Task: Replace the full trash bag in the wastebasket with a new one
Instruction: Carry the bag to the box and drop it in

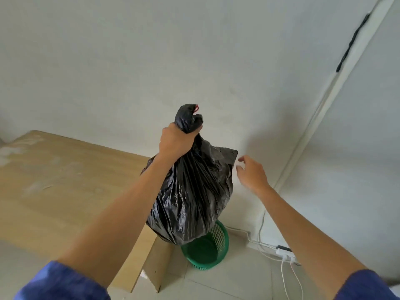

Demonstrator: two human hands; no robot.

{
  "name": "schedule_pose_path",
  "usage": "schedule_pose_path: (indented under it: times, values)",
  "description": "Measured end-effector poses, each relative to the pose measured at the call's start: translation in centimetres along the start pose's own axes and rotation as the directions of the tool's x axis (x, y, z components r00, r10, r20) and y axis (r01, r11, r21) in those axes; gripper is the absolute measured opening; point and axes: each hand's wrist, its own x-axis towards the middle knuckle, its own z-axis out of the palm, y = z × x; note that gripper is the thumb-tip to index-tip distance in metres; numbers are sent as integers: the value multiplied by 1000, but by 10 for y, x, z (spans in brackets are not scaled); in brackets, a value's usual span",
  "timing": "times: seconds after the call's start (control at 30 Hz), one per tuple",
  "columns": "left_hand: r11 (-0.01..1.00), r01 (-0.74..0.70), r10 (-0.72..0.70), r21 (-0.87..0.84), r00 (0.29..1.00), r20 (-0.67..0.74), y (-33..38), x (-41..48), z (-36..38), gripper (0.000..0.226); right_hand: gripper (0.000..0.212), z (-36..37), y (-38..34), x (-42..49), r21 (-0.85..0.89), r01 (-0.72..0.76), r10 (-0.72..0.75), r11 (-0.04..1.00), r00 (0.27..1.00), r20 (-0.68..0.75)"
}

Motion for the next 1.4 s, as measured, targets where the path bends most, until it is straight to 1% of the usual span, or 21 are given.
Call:
schedule_pose_path:
  times: [0.07,0.2,0.27,0.33,0.4,0.5,0.6,0.67,0.73,0.8,0.93,1.07,1.23,1.4]
  values:
    - [999,20,-17,34,998,-66,2,-18,-33,57,33,-10,-24,-10,33,80,-80,996,997,8]
    - [993,70,-50,100,979,-196,-11,-72,-107,54,34,-5,-74,-46,81,224,-230,971,971,62]
    - [985,106,-68,134,963,-260,-25,-103,-148,51,35,9,-104,-68,92,299,-309,950,943,125]
    - [977,143,-87,157,944,-318,-44,-134,-190,50,36,27,-139,-93,106,379,-393,919,899,191]
    - [967,182,-107,178,925,-366,-64,-164,-234,48,40,48,-179,-121,128,467,-484,875,838,253]
    - [953,261,-170,151,879,-446,-99,-208,-301,45,46,87,-240,-165,144,602,-611,785,716,338]
    - [923,358,-244,139,826,-508,-142,-251,-366,49,47,134,-306,-210,164,713,-707,682,585,398]
    - [893,429,-292,139,785,-546,-175,-279,-408,51,47,170,-349,-240,191,760,-750,622,506,426]
    - [859,496,-344,128,742,-575,-212,-306,-448,51,48,208,-390,-269,212,789,-773,577,443,454]
    - [826,549,-381,129,712,-590,-250,-332,-490,51,48,247,-429,-298,235,798,-781,555,401,479]
    - [754,647,-461,119,648,-607,-325,-374,-568,58,49,323,-498,-351,215,831,-780,512,346,522]
    - [695,710,-485,118,584,-651,-386,-397,-626,56,49,390,-553,-387,211,839,-764,502,316,562]
    - [646,757,-489,103,513,-706,-457,-392,-689,58,50,475,-611,-407,183,855,-723,485,275,634]
    - [591,805,-547,47,443,-710,-538,-353,-750,59,52,565,-682,-399,172,881,-713,441,228,663]
